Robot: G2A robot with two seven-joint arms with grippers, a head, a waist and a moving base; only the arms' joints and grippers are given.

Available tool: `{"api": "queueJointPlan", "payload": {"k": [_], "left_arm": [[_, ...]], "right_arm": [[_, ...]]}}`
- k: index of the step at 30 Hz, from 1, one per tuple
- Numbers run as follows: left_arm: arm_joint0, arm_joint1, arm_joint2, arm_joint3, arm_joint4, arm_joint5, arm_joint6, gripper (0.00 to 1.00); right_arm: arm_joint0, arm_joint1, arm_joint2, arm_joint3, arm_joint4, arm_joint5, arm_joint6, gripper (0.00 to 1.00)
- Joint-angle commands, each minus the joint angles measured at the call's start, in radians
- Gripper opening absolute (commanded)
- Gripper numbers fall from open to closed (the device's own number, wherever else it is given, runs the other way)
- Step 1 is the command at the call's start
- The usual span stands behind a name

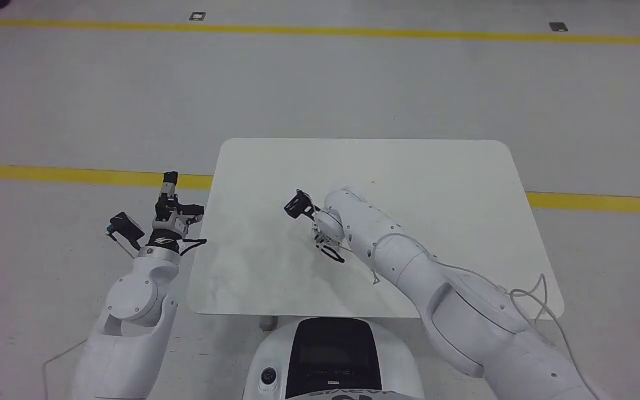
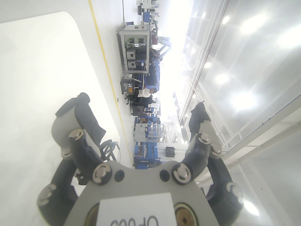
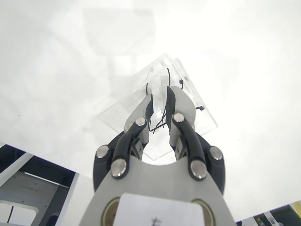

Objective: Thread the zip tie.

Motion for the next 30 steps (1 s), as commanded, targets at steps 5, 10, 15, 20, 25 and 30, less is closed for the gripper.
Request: {"api": "queueJointPlan", "payload": {"k": [5, 10, 15, 20, 25, 30], "left_arm": [[0.000, 0.000, 0.000, 0.000, 0.000, 0.000, 0.000, 1.00], [0.000, 0.000, 0.000, 0.000, 0.000, 0.000, 0.000, 1.00], [0.000, 0.000, 0.000, 0.000, 0.000, 0.000, 0.000, 1.00], [0.000, 0.000, 0.000, 0.000, 0.000, 0.000, 0.000, 1.00], [0.000, 0.000, 0.000, 0.000, 0.000, 0.000, 0.000, 1.00], [0.000, 0.000, 0.000, 0.000, 0.000, 0.000, 0.000, 1.00]], "right_arm": [[0.003, -0.009, 0.004, 0.026, -0.004, -0.002, -0.010, 0.16], [0.007, -0.017, 0.009, 0.050, -0.003, -0.008, -0.015, 0.17], [0.012, -0.024, 0.015, 0.075, 0.002, -0.015, -0.022, 0.11], [0.017, -0.031, 0.019, 0.093, 0.002, -0.014, -0.028, 0.00], [0.019, -0.034, 0.024, 0.076, -0.008, -0.008, -0.020, 0.00], [0.013, -0.026, 0.033, 0.028, -0.025, 0.001, 0.001, 0.00]]}}
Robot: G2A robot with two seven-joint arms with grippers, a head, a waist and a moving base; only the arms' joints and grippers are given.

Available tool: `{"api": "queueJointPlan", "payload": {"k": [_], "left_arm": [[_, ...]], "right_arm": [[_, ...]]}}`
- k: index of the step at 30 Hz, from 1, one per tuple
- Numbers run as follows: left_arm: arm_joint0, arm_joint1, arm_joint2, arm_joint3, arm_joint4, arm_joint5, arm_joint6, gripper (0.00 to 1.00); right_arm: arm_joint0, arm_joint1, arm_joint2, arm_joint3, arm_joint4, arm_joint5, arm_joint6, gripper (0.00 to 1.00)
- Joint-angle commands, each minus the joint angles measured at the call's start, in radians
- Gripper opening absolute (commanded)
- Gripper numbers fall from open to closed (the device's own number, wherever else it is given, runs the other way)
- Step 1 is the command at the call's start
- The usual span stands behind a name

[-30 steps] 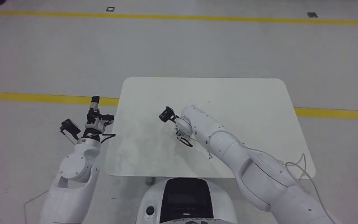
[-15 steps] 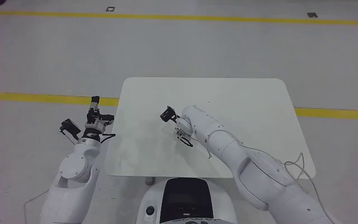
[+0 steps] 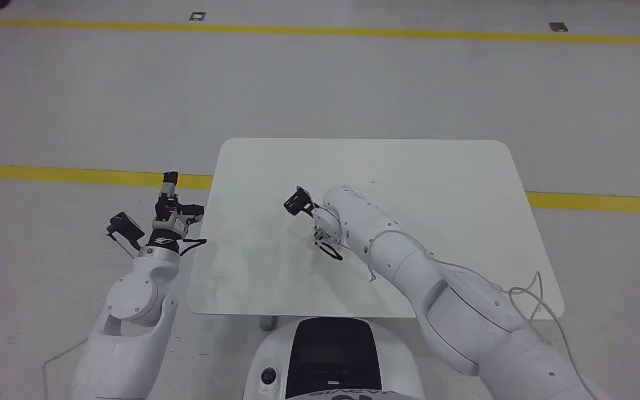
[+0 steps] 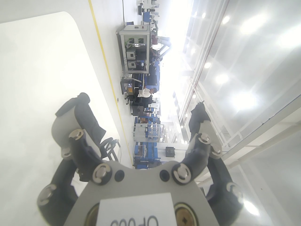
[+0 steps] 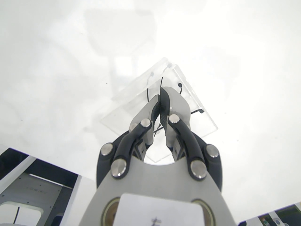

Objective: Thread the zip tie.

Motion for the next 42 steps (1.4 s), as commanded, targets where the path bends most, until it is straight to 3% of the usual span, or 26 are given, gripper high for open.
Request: {"api": "queueJointPlan", "payload": {"k": [1, 6, 10, 18, 23, 35, 42], "left_arm": [[0.000, 0.000, 0.000, 0.000, 0.000, 0.000, 0.000, 1.00], [0.000, 0.000, 0.000, 0.000, 0.000, 0.000, 0.000, 1.00], [0.000, 0.000, 0.000, 0.000, 0.000, 0.000, 0.000, 1.00], [0.000, 0.000, 0.000, 0.000, 0.000, 0.000, 0.000, 1.00], [0.000, 0.000, 0.000, 0.000, 0.000, 0.000, 0.000, 1.00], [0.000, 0.000, 0.000, 0.000, 0.000, 0.000, 0.000, 1.00], [0.000, 0.000, 0.000, 0.000, 0.000, 0.000, 0.000, 1.00]], "right_arm": [[-0.005, 0.006, 0.005, -0.027, -0.009, 0.006, 0.013, 0.00], [-0.027, 0.032, 0.030, -0.119, -0.046, 0.043, 0.054, 0.00], [-0.066, 0.069, 0.072, -0.234, -0.086, 0.076, 0.089, 0.00], [-0.227, 0.169, 0.208, -0.572, -0.212, 0.093, 0.190, 0.00], [-0.339, 0.212, 0.296, -0.753, -0.259, 0.089, 0.176, 0.00], [-0.346, 0.213, 0.301, -0.761, -0.260, 0.093, 0.171, 0.00], [-0.363, 0.207, 0.312, -0.780, -0.204, 0.108, 0.035, 0.00]]}}
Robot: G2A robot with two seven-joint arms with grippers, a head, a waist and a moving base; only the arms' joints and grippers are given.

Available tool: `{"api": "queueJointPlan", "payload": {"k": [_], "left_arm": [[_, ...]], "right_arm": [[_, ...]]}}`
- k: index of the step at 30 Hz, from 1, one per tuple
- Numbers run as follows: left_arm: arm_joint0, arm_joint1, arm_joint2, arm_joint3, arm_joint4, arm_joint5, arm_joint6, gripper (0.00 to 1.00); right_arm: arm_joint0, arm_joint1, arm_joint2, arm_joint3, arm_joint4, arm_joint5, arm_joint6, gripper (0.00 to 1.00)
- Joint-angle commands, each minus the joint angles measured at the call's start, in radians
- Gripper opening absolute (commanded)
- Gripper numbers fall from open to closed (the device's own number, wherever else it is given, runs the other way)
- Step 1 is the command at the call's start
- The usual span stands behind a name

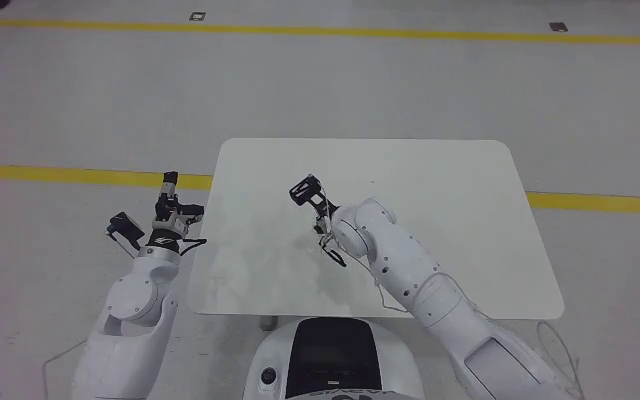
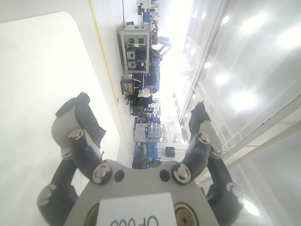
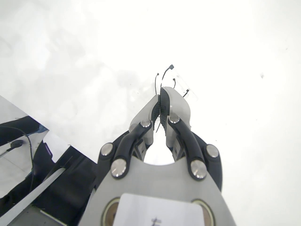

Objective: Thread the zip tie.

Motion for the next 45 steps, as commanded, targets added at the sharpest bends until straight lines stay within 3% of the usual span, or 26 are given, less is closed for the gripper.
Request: {"api": "queueJointPlan", "payload": {"k": [1, 6, 8, 10, 19, 22, 32, 34, 35, 45], "left_arm": [[0.000, 0.000, 0.000, 0.000, 0.000, 0.000, 0.000, 1.00], [0.000, 0.000, 0.000, 0.000, 0.000, 0.000, 0.000, 1.00], [0.000, 0.000, 0.000, 0.000, 0.000, 0.000, 0.000, 1.00], [0.000, 0.000, 0.000, 0.000, 0.000, 0.000, 0.000, 1.00], [0.000, 0.000, 0.000, 0.000, 0.000, 0.000, 0.000, 1.00], [-0.005, 0.000, 0.002, 0.010, 0.005, 0.009, -0.007, 1.00], [-0.025, 0.015, -0.020, 0.074, -0.095, 0.119, -0.360, 1.00], [-0.038, 0.017, -0.020, 0.085, -0.128, 0.150, -0.417, 1.00], [-0.039, 0.017, -0.028, 0.081, -0.114, 0.121, -0.407, 1.00], [-0.045, 0.015, -0.012, 0.091, -0.115, 0.116, -0.411, 1.00]], "right_arm": [[0.002, -0.003, 0.001, 0.000, 0.026, -0.004, -0.039, 0.00], [-0.005, -0.009, 0.031, 0.005, 0.134, -0.035, -0.166, 0.00], [-0.015, -0.007, 0.056, 0.009, 0.191, -0.070, -0.231, 0.00], [-0.029, -0.004, 0.089, 0.019, 0.285, -0.143, -0.287, 0.00], [-0.036, -0.002, 0.093, 0.023, 0.278, -0.136, -0.305, 0.00], [-0.051, 0.004, 0.127, 0.034, 0.303, -0.140, -0.347, 0.00], [-0.137, 0.046, 0.275, 0.015, 0.452, -0.316, -0.409, 0.00], [-0.145, 0.050, 0.281, 0.004, 0.544, -0.316, -0.421, 0.00], [-0.146, 0.051, 0.283, 0.006, 0.555, -0.316, -0.423, 0.00], [-0.149, 0.053, 0.268, 0.009, 0.585, -0.316, -0.443, 0.00]]}}
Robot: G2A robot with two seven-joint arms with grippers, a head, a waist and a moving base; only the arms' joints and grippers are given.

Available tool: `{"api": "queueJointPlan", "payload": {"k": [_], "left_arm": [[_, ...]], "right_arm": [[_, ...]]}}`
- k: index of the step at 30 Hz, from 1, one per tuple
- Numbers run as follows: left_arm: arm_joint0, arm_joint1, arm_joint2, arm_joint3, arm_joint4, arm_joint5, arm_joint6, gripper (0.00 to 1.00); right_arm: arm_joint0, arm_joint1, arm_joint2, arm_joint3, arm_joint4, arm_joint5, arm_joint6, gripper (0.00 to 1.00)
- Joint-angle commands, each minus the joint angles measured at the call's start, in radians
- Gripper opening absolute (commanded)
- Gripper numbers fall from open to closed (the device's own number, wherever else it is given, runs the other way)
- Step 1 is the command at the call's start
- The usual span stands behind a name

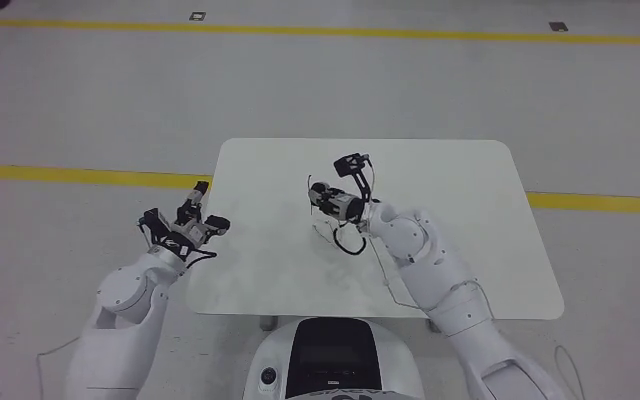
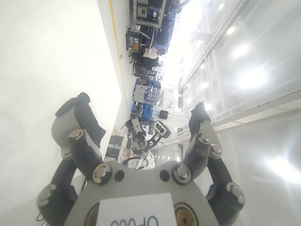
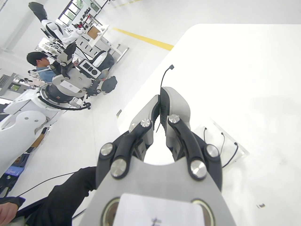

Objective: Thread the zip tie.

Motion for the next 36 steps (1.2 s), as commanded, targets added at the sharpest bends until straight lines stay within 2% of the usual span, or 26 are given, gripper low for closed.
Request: {"api": "queueJointPlan", "payload": {"k": [1, 5, 9, 18, 19, 20, 21, 23, 24, 26, 28, 30, 32, 36], "left_arm": [[-0.001, 0.000, 0.013, -0.001, 0.021, -0.015, -0.002, 1.00], [0.018, -0.002, 0.046, -0.012, 0.064, -0.089, -0.019, 1.00], [0.028, -0.002, 0.083, -0.018, 0.157, -0.189, -0.037, 1.00], [0.029, -0.002, 0.084, -0.016, 0.161, -0.196, -0.033, 1.00], [0.027, -0.002, 0.086, -0.019, 0.182, -0.205, -0.029, 1.00], [0.025, -0.003, 0.090, -0.024, 0.216, -0.254, -0.008, 1.00], [0.029, -0.005, 0.097, -0.027, 0.225, -0.323, 0.006, 1.00], [0.037, -0.007, 0.107, -0.005, 0.247, -0.416, 0.007, 1.00], [0.033, -0.006, 0.100, 0.001, 0.295, -0.458, 0.038, 1.00], [0.028, -0.006, 0.100, -0.016, 0.514, -0.458, 0.139, 1.00], [0.030, -0.009, 0.124, -0.042, 0.736, -0.458, 0.296, 1.00], [0.036, -0.010, 0.172, -0.037, 0.925, -0.458, 0.451, 1.00], [0.030, -0.007, 0.208, -0.015, 0.996, -0.458, 0.542, 1.00], [0.028, -0.006, 0.212, -0.010, 1.007, -0.458, 0.556, 1.00]], "right_arm": [[0.002, 0.002, -0.007, 0.005, 0.015, 0.000, -0.015, 0.00], [0.005, 0.008, -0.020, 0.030, 0.072, 0.000, -0.041, 0.00], [0.020, 0.010, -0.040, 0.070, 0.122, 0.000, -0.069, 0.00], [0.024, 0.011, -0.045, 0.077, 0.120, 0.004, -0.086, 0.00], [0.022, 0.012, -0.049, 0.073, 0.111, 0.012, -0.089, 0.00], [0.019, 0.012, -0.051, 0.068, 0.115, 0.017, -0.094, 0.00], [0.017, 0.012, -0.051, 0.067, 0.123, 0.019, -0.096, 0.00], [0.016, 0.011, -0.051, 0.069, 0.146, 0.028, -0.102, 0.00], [0.017, 0.011, -0.050, 0.071, 0.155, 0.032, -0.102, 0.00], [0.021, 0.012, -0.048, 0.078, 0.162, 0.049, -0.100, 0.00], [0.024, 0.012, -0.043, 0.083, 0.180, 0.068, -0.103, 0.00], [0.022, 0.012, -0.038, 0.085, 0.221, 0.075, -0.099, 0.00], [0.024, 0.013, -0.034, 0.090, 0.242, 0.075, -0.085, 0.00], [0.026, 0.016, -0.028, 0.088, 0.227, 0.078, -0.093, 0.00]]}}
